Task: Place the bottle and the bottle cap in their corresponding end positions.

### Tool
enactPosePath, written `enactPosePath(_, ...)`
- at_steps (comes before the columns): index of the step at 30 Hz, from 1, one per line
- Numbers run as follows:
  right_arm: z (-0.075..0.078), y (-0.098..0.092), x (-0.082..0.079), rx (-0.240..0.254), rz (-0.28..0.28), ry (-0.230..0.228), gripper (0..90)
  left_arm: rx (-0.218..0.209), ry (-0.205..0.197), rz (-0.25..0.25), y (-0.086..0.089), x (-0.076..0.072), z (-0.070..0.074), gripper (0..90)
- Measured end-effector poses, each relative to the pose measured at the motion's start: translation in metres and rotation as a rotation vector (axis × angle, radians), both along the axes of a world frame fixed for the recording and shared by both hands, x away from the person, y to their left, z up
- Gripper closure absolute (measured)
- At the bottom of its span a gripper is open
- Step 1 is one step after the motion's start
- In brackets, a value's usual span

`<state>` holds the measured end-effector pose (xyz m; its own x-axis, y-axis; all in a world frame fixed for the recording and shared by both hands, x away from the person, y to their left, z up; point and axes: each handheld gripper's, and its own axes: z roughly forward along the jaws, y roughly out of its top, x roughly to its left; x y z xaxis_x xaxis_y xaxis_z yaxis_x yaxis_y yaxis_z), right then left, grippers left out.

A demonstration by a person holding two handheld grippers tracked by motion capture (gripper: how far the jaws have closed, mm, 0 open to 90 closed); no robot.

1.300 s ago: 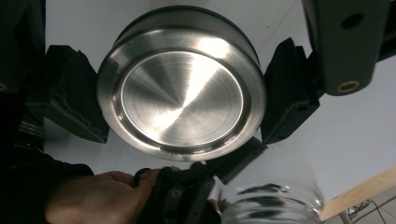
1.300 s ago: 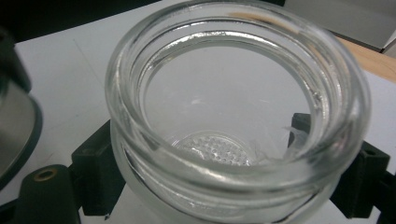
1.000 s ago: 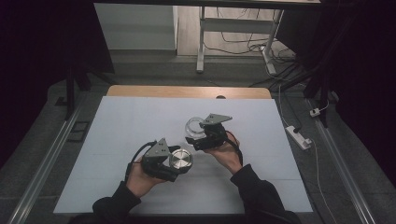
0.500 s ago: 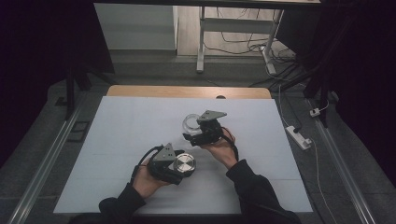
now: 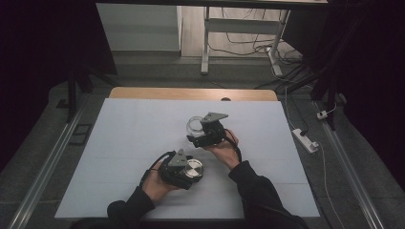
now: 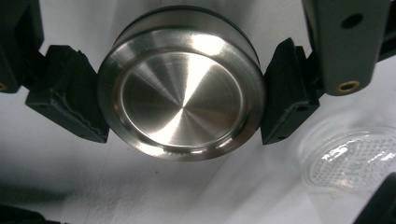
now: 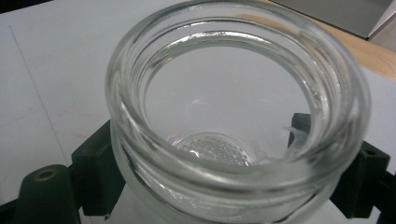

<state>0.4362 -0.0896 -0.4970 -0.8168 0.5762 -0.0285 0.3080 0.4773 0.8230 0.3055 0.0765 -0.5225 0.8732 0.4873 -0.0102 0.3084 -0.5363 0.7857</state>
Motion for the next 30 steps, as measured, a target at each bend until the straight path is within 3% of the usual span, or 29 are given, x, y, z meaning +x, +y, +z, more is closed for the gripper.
enactPosePath(8, -0.006, 0.000, 0.003, -0.012, -0.005, 0.006, 14.4, 0.027, 0.018, 0.002, -0.005, 0.003, -0.006, 20.3)
enactPosePath(18, -0.013, 0.003, 0.002, -0.037, 0.003, 0.009, 14.4, 0.097, 0.040, -0.002, -0.012, 0.007, -0.012, 20.3)
enactPosePath(26, -0.014, 0.003, 0.001, -0.047, 0.002, 0.005, 14.3, 0.080, 0.065, -0.001, -0.012, 0.009, -0.013, 20.2)
enactPosePath(30, -0.014, 0.004, 0.002, -0.050, 0.002, 0.011, 14.2, 0.095, 0.078, -0.010, -0.011, 0.011, -0.014, 20.0)
